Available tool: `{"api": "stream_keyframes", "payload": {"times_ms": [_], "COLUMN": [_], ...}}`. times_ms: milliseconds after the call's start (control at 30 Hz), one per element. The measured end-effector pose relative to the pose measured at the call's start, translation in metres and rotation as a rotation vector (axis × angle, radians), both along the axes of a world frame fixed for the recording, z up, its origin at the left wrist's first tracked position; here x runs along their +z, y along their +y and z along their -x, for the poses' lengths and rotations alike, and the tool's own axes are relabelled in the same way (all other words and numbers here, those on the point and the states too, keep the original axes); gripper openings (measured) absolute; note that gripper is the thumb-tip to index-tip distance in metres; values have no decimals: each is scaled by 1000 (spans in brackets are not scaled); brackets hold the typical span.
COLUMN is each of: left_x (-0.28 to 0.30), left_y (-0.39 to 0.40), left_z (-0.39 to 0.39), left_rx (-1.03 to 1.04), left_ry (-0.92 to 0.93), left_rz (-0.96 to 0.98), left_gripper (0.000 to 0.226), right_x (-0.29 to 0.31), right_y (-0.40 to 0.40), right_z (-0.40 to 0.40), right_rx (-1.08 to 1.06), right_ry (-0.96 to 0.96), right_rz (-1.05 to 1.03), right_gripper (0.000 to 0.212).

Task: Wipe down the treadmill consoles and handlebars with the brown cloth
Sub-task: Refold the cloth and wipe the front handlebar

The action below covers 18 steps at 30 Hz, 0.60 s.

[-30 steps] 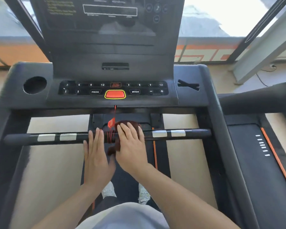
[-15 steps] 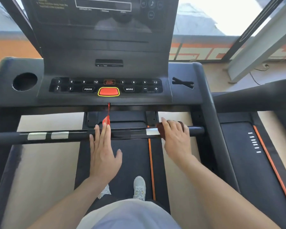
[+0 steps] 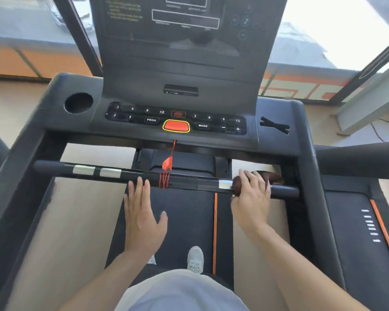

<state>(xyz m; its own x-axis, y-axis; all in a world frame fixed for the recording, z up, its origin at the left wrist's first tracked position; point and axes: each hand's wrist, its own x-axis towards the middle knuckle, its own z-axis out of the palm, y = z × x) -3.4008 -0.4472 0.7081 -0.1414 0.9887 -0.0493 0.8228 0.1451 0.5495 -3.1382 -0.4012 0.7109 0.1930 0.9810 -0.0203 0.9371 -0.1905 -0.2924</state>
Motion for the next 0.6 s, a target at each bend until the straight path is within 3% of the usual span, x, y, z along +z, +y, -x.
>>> {"api": "stream_keyframes", "payload": {"times_ms": [133, 233, 367, 467, 533, 600], "left_x": [2, 9, 18, 24, 30, 36], "left_y": [-10, -18, -26, -23, -19, -12], "left_z": [12, 17, 26, 28, 21, 11], "left_rx": [76, 119, 153, 160, 199, 256], "left_ry": [-64, -110, -161, -259, -389, -471], "left_rz": [5, 22, 34, 63, 95, 68], "left_gripper": [96, 92, 80, 61, 51, 49], "right_x": [7, 8, 8, 34, 56, 69], "right_y": [10, 18, 21, 21, 22, 21], "right_z": [82, 127, 123, 101, 92, 80], "right_rx": [325, 408, 507, 469, 349, 174], "right_ry": [55, 95, 76, 362, 629, 799], "right_rz": [-23, -3, -52, 95, 221, 214], "right_gripper": [76, 79, 78, 60, 65, 70]}}
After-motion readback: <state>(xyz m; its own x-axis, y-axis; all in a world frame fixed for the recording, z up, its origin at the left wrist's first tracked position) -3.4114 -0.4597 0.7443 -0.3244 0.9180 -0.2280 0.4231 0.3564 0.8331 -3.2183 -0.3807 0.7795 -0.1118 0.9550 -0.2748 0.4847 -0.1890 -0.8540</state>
